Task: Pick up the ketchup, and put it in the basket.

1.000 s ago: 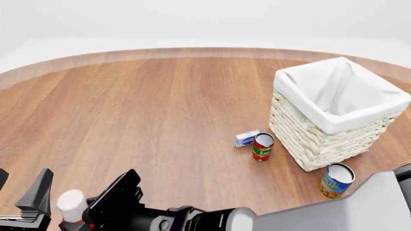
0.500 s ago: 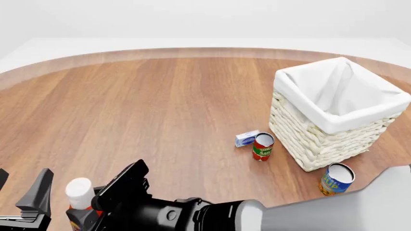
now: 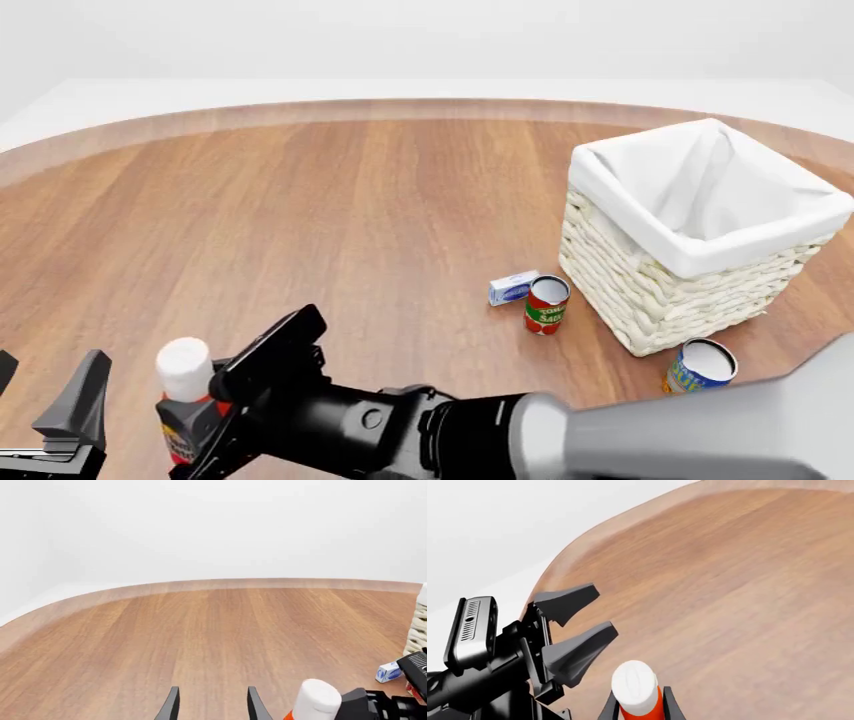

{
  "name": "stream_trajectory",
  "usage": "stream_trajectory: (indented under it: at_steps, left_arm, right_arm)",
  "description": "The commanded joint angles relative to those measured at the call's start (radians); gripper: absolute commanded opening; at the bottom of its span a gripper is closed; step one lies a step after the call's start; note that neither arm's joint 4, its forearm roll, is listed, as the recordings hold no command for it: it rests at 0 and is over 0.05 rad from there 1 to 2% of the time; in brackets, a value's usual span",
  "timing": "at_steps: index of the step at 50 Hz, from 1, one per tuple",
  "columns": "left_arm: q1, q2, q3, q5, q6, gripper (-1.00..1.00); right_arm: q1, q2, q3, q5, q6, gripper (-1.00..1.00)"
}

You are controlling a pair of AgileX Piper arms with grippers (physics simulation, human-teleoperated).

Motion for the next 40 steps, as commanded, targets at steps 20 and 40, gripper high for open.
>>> stream_trajectory:
  at_steps: [20, 40]
  left_arm:
    - [0.0, 0.0, 0.0, 0.0, 0.0, 1.0]
    - [0.0, 0.0, 0.0, 0.0, 0.0, 1.0]
  right_arm:
    - [-0.083, -0.053, 0.005, -0.008, 0.013, -1.0]
    - [-0.149, -0.115, 0.008, -0.002, 0.018, -1.0]
